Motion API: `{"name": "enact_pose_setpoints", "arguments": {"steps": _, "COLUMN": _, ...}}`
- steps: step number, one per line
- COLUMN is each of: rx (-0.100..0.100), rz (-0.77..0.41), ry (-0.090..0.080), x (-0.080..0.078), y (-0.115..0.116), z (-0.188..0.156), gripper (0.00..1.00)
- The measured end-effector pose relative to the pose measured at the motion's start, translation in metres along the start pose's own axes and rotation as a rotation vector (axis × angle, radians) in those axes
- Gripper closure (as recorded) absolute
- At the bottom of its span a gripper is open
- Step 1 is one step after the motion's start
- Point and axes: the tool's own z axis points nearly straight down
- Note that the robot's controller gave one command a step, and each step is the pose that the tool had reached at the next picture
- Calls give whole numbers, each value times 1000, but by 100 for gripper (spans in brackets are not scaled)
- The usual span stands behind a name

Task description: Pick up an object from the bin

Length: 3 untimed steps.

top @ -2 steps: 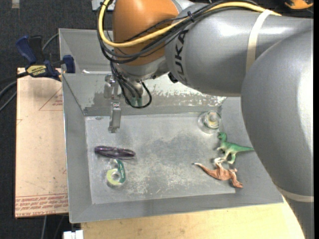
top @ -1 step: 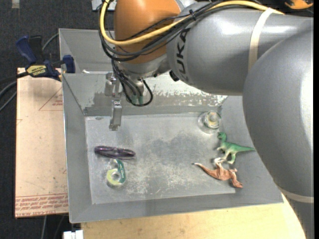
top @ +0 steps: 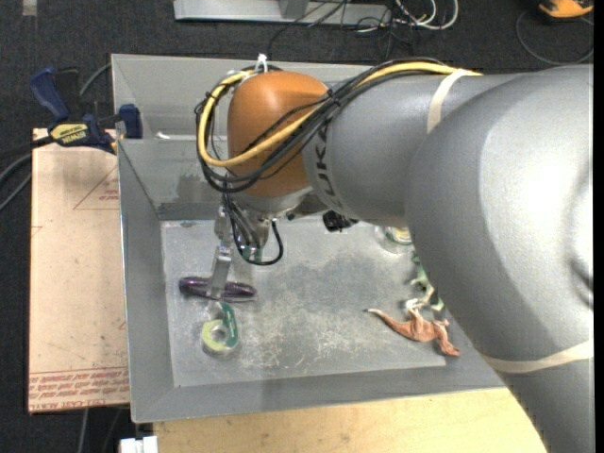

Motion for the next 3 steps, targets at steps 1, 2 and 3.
{"name": "enact_pose_setpoints", "arguments": {"steps": 1, "rx": -1, "rz": -150, "ry": -3, "x": 15, "y": -18, "z": -30, "gripper": 0}}
{"name": "enact_pose_setpoints", "arguments": {"steps": 2, "rx": 1, "rz": 174, "ry": 2, "x": 24, "y": -13, "z": -2, "gripper": 0}}
{"name": "enact_pose_setpoints", "arguments": {"steps": 3, "rx": -4, "rz": 0, "ry": -1, "x": 25, "y": -9, "z": 55, "gripper": 0}}
